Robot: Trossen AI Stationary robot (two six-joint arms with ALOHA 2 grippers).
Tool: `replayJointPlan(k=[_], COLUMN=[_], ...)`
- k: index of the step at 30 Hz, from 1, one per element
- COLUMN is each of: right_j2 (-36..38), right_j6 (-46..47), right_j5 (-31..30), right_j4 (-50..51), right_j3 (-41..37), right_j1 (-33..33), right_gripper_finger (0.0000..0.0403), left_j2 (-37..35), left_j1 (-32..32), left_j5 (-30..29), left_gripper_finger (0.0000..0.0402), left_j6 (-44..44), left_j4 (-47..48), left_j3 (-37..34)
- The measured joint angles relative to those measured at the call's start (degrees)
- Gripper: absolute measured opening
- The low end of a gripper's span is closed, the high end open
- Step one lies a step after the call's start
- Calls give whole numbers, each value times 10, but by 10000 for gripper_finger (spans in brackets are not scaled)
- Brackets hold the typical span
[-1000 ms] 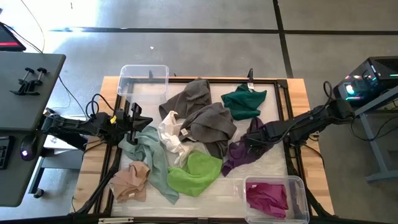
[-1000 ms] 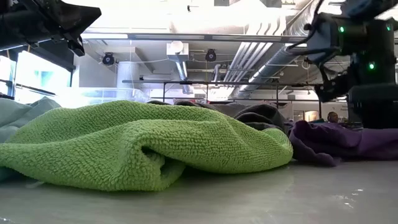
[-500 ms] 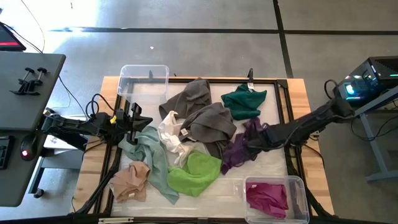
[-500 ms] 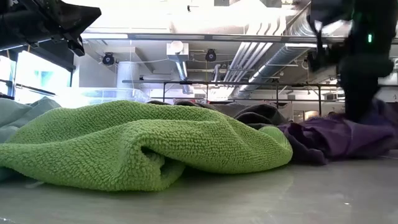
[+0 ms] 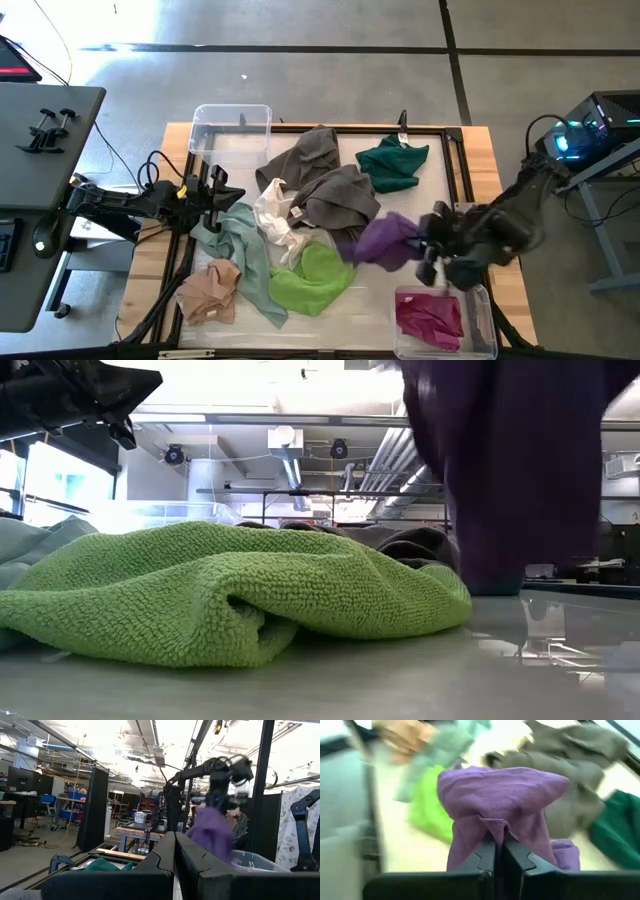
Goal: Sort towels by color in basket
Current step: Put the purple towel into the bottom transparent bin
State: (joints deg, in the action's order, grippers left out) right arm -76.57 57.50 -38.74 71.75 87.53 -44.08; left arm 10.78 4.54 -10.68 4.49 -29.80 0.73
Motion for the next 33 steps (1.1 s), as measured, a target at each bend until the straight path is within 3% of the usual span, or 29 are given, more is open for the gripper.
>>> replayJointPlan(k=[6, 11, 16, 21, 28, 33], right_j2=[-17, -48, -82, -86, -86, -86], right_j6=[1, -1, 180, 215, 333, 470], right_j5=[-15, 52, 72, 84, 224, 437], right_j4=[-17, 14, 192, 179, 184, 180], right_j3=[97, 184, 265, 245, 151, 54], right_j1=[-82, -141, -183, -190, -182, -182], right_gripper_finger=[5, 4, 4, 3, 3, 8], left_j2=[0, 0, 0, 0, 0, 0], left_j1=[0, 0, 0, 0, 0, 0], left_j5=[0, 0, 0, 0, 0, 0], left_gripper_finger=[0, 0, 0, 0, 0, 0], left_j6=[0, 0, 0, -1, 0, -1], left_j4=[0, 0, 0, 0, -1, -2], left_j3=[0, 0, 0, 0, 0, 0])
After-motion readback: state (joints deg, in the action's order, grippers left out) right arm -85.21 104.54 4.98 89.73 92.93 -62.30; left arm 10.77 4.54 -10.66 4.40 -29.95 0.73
